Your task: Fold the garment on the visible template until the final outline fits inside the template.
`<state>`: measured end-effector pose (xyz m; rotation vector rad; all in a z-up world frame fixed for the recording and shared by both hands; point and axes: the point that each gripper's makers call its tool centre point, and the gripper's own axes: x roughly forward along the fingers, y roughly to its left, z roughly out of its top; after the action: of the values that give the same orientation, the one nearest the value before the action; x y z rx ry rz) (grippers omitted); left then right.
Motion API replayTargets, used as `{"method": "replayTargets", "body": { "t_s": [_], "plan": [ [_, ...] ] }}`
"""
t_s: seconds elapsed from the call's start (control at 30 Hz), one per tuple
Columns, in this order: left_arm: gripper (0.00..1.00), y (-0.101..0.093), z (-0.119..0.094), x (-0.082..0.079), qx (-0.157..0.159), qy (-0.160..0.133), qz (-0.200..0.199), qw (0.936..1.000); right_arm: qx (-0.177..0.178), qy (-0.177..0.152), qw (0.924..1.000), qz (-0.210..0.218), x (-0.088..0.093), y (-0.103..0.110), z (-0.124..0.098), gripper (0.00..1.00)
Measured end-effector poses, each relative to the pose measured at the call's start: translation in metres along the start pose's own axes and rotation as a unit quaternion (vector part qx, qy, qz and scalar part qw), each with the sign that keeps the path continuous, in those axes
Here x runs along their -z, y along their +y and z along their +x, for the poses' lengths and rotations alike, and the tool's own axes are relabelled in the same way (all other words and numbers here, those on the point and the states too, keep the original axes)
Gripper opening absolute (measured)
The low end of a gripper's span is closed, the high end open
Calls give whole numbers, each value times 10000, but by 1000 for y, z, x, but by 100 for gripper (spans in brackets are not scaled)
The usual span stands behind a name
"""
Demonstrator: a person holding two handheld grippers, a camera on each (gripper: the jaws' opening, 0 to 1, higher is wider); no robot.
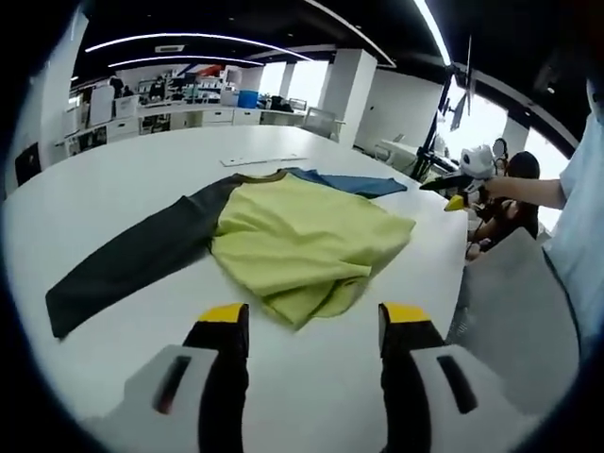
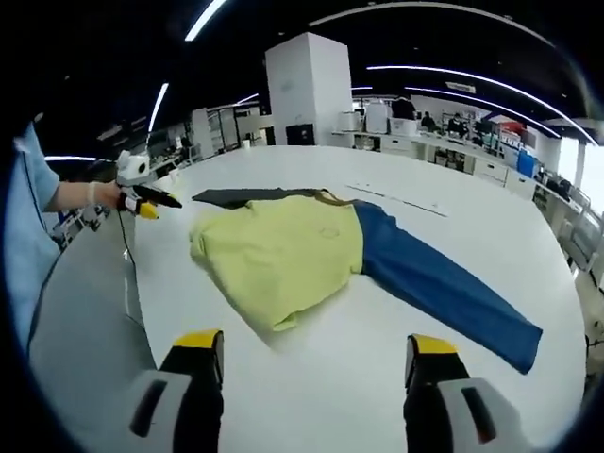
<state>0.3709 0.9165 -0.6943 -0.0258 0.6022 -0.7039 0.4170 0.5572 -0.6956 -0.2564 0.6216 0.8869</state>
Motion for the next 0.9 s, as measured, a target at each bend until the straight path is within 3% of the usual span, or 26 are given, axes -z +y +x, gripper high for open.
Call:
{"method": "replayTargets", "body": {
  "t_s": [0.23,0.3,0.43,0.53,0.63,0.7,0.8,0.83,0.9],
  "plan": [
    [49,-12,15,2,130,131,169,9997,-271,69,9961,-839,-12,22,20,65],
    [48,-15,21,3,138,174,258,9994,-265,108,9916,-1264,-14,24,27,59],
    [45,-20,32,4,190,152,242,9994,-402,184,9858,-1621,-14,37,41,49],
    [42,-20,39,6,157,213,331,9991,-356,328,9722,-2290,-11,42,54,40],
    [40,-22,45,7,158,228,320,9991,-360,410,9672,-2482,-7,47,62,35],
    [37,-25,49,6,180,194,322,9991,-303,669,9510,-3002,2,43,66,28],
    [35,-28,52,7,261,133,202,9994,-384,743,9473,-3093,9,48,70,23],
    [35,-28,53,7,263,134,169,9994,-404,818,9426,-3214,12,48,71,22],
    [36,-29,54,8,278,111,119,9995,-249,942,9220,-3746,14,42,73,18]
  ]
}}
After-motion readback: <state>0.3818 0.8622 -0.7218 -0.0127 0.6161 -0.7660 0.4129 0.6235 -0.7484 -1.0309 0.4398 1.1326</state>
